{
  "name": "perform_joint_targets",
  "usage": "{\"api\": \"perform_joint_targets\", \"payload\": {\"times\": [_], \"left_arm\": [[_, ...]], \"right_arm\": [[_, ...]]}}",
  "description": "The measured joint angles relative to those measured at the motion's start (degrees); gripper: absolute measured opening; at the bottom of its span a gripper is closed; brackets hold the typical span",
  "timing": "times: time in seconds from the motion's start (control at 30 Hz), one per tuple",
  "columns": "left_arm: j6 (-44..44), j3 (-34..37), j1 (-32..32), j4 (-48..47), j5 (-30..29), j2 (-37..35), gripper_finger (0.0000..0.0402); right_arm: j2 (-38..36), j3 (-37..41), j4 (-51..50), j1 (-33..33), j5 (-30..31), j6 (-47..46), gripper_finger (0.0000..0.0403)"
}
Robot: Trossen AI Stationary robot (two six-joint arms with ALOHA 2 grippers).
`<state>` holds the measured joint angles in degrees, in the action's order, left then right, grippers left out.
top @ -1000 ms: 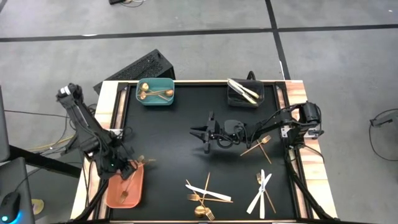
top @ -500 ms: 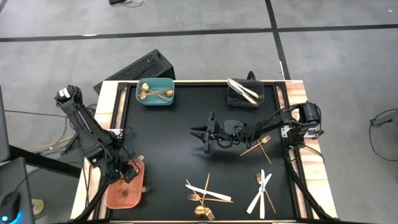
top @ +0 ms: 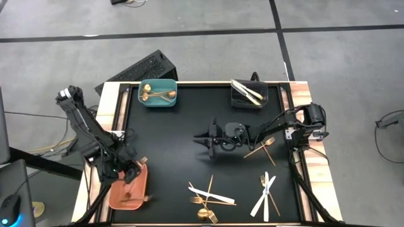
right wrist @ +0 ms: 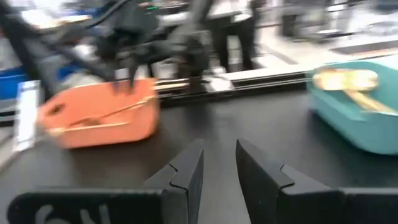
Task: Sort silverware by color (type)
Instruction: Put the gold fork into the orange bin
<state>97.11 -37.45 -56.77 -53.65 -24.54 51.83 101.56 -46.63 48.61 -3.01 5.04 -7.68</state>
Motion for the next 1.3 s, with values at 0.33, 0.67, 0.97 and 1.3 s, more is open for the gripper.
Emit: {"api": "perform_joint_targets", "payload": {"times": [0.33,0.67,0.97,1.3], "left_arm": [[-44.2,-0.96,0.96,34.24,-10.88,3.32,0.0053],[-33.88,-0.7,1.22,40.68,0.6,18.13,0.0118],[-32.6,-4.72,1.18,40.32,4.4,24.7,0.0217],[-36.04,-7.65,1.29,27.46,5.25,28.94,0.0227]], "right_arm": [[0.02,0.0,-2.48,-0.45,-9.42,0.11,0.0123],[0.02,0.0,-2.35,-0.33,-9.04,-1.92,0.0123],[0.02,0.0,-2.31,-0.37,-7.39,-2.03,0.0123],[0.01,0.0,-2.35,-1.13,-7.32,-2.43,0.0123]]}}
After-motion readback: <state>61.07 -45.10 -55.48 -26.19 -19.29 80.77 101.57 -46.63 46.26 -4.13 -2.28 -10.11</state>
